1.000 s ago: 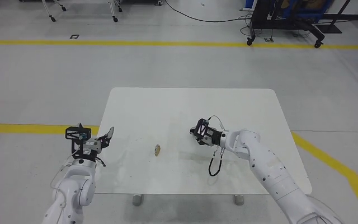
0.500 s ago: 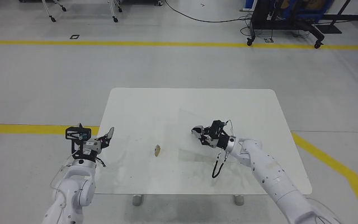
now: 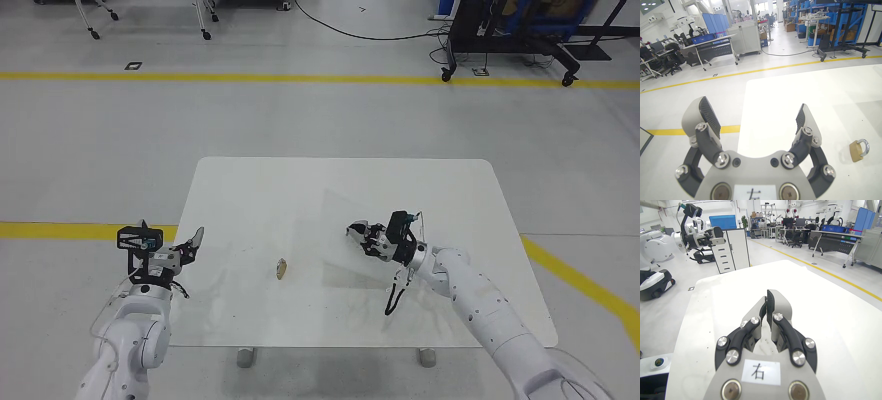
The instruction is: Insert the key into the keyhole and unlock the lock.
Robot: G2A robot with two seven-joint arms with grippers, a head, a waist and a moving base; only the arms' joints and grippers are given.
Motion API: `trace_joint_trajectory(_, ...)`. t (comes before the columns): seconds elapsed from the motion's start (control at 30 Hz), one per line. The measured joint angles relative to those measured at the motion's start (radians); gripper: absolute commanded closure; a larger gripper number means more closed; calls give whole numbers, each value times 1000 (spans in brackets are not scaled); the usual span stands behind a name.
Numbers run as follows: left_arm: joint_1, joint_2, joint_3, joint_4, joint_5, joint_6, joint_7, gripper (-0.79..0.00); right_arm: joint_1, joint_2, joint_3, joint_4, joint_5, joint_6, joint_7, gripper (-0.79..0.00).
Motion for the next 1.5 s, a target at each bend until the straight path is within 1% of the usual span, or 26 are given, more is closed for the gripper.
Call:
trace_joint_trajectory(0.1, -19, -1, -1, -32, -100, -84, -18, -785, 0, 0, 0, 0, 0, 0, 0, 0)
trace_joint_trajectory(0.17, -57, 0, 11, -54, -162, -169, -61, -785, 0, 0, 0, 0, 0, 0, 0, 0)
trace_joint_trajectory(0.23, -105, 1, 39, -66, -187, -238, -124, -785, 0, 0, 0, 0, 0, 0, 0, 0)
trace_joint_trajectory(0.3, -177, 1, 90, -61, -220, -306, -217, -785, 0, 0, 0, 0, 0, 0, 0, 0)
trace_joint_trajectory(0.33, -225, -2, 125, -44, -257, -342, -275, -785, 0, 0, 0, 0, 0, 0, 0, 0)
trace_joint_trajectory(0.4, -310, -6, 182, 0, -327, -388, -374, -785, 0, 0, 0, 0, 0, 0, 0, 0)
trace_joint_trajectory(0.43, -372, -11, 221, 38, -369, -409, -435, -785, 0, 0, 0, 0, 0, 0, 0, 0)
trace_joint_trajectory(0.47, -418, -15, 251, 69, -394, -416, -474, -785, 0, 0, 0, 0, 0, 0, 0, 0)
trace_joint_trajectory(0.53, -519, -27, 324, 142, -421, -408, -539, -785, 0, 0, 0, 0, 0, 0, 0, 0)
trace_joint_trajectory(0.63, -624, -45, 423, 227, -399, -383, -574, -785, 0, 0, 0, 0, 0, 0, 0, 0)
trace_joint_trajectory(0.67, -662, -55, 466, 261, -395, -377, -581, -785, 0, 0, 0, 0, 0, 0, 0, 0)
trace_joint_trajectory(0.83, -794, -95, 629, 415, -331, -338, -595, -785, 0, 0, 0, 0, 0, 0, 0, 0)
trace_joint_trajectory(0.93, -846, -117, 698, 497, -307, -317, -579, -785, 0, 0, 0, 0, 0, 0, 0, 0)
trace_joint_trajectory(1.03, -883, -136, 747, 565, -285, -299, -565, -785, 0, 0, 0, 0, 0, 0, 0, 0)
trace_joint_trajectory(1.23, -931, -168, 828, 670, -201, -251, -544, -785, 0, 0, 0, 0, 0, 0, 0, 0)
trace_joint_trajectory(1.4, -959, -196, 882, 747, -160, -229, -523, -785, 0, 0, 0, 0, 0, 0, 0, 0)
trace_joint_trajectory(1.5, -974, -209, 877, 790, -211, -240, -495, -785, 0, 0, 0, 0, 0, 0, 0, 0)
